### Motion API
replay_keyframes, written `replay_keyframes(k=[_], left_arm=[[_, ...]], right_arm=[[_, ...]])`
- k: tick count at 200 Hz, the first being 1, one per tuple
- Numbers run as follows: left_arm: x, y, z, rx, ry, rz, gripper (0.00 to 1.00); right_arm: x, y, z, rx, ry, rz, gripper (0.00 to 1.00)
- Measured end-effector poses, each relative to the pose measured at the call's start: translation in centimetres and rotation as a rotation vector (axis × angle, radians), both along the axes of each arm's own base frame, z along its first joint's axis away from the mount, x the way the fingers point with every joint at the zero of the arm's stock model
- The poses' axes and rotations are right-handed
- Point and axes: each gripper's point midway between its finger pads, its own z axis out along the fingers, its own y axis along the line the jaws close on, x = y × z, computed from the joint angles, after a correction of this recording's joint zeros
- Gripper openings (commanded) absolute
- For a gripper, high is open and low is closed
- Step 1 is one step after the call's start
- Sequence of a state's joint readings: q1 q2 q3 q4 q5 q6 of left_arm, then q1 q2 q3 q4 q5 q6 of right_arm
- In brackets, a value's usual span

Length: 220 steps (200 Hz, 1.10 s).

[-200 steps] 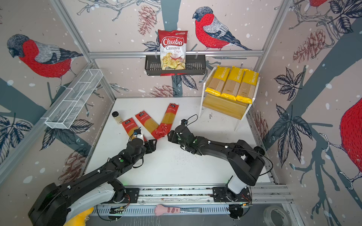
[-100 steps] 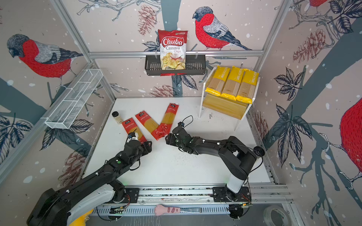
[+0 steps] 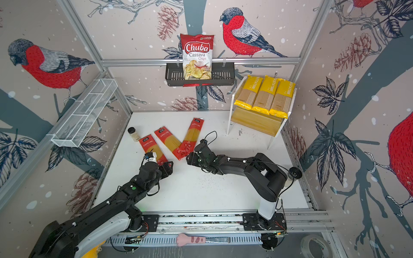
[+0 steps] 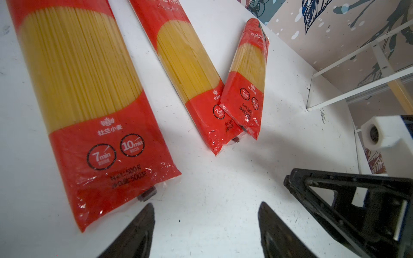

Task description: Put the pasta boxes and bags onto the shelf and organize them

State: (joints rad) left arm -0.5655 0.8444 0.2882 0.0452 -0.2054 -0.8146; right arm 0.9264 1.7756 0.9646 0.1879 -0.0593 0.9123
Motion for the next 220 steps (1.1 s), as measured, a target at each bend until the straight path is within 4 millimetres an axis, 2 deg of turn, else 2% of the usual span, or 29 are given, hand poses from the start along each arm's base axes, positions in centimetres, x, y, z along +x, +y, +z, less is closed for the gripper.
replay_keyframes(k=[69, 98, 123, 146, 164, 183, 193, 220], left_arm=[[0.0, 0.4, 0.3, 0.005, -0.016, 0.012, 0.74], [-0.3, 2.5, 0.8, 0.035, -0.03, 0.112, 0.8], [-0.6, 4.8, 1.5, 0.031, -0.06, 0.214, 0.81], [-0.8, 5.7, 1.7, 0.021, -0.068, 0.246, 0.81], [-0.8, 5.6, 1.7, 0.031, -0.065, 0.233, 0.81], [-0.7, 5.0, 1.3, 0.041, -0.042, 0.196, 0.8], [-0.6, 4.4, 1.0, 0.044, -0.031, 0.168, 0.79], [-0.2, 2.6, 0.0, 0.018, 0.005, 0.097, 0.78]], right_arm=[[0.2, 0.0, -0.4, -0.004, 0.007, -0.002, 0.72], [0.7, 0.3, -0.3, 0.0, 0.006, -0.004, 0.72], [1.3, 0.6, 0.0, 0.004, 0.002, -0.011, 0.72], [2.3, -0.1, 0.0, 0.011, 0.009, -0.031, 0.72], [3.3, -0.9, -0.3, 0.016, 0.016, -0.055, 0.71], [3.7, -0.6, -0.8, 0.028, 0.031, -0.054, 0.63], [4.0, -0.4, -1.1, 0.04, 0.048, -0.057, 0.6], [5.9, -0.5, -2.1, 0.097, 0.093, -0.133, 0.58]])
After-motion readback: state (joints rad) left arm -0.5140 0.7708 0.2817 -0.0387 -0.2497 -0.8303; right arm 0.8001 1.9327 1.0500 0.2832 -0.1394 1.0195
